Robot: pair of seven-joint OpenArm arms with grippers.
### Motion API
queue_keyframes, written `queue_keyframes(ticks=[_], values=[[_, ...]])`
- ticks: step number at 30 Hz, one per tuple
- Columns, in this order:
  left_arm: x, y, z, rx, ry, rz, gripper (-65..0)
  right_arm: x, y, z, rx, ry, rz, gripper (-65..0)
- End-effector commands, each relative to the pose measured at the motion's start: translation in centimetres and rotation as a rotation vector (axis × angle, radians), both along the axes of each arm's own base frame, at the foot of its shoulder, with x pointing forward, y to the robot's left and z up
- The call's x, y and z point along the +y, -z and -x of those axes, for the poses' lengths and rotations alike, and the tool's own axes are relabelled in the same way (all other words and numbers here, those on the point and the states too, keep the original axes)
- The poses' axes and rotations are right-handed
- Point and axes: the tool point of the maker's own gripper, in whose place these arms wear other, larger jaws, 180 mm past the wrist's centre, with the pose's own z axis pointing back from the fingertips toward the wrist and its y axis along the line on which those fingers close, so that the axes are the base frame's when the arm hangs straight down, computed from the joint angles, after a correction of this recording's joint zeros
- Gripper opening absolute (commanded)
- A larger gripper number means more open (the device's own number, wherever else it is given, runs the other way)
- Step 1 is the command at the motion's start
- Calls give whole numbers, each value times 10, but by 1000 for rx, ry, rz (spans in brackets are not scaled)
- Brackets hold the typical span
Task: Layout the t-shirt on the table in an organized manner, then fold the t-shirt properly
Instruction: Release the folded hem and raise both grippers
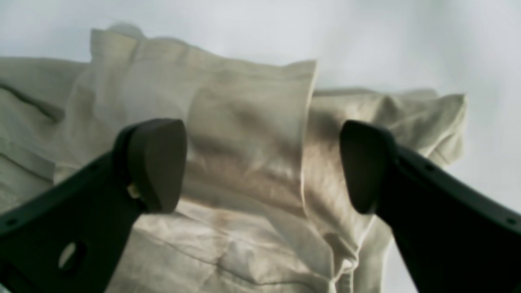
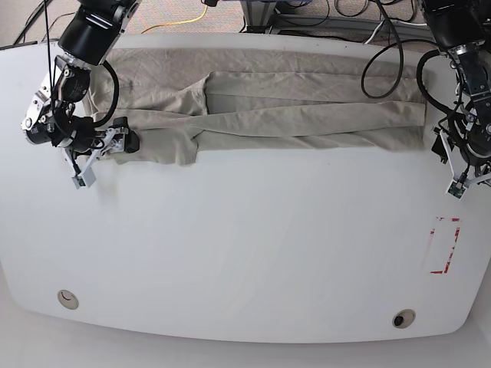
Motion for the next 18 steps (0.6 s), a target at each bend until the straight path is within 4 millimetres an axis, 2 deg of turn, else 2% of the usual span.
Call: queue_keyframes(ticks=[1,4,6,11,18], values=[[5,-16,-7,-45,2,-24,-179,-3,-15,-12,-59,0,-1,-82],[5,-16,-8,-46,3,-24,-179,3,-13,-12,-52,-21,0,-117],[5,-16,-8,-46,3,-24,-179,7,-12,-13,-48,-39,1,-166],[4,-16,-8,-46,3,-21,-179,11,-12,-13,-45,-52,1,-339],[4,-16,-8,-46,3,-21,-179,11,-12,-13,-45,-52,1,-476]])
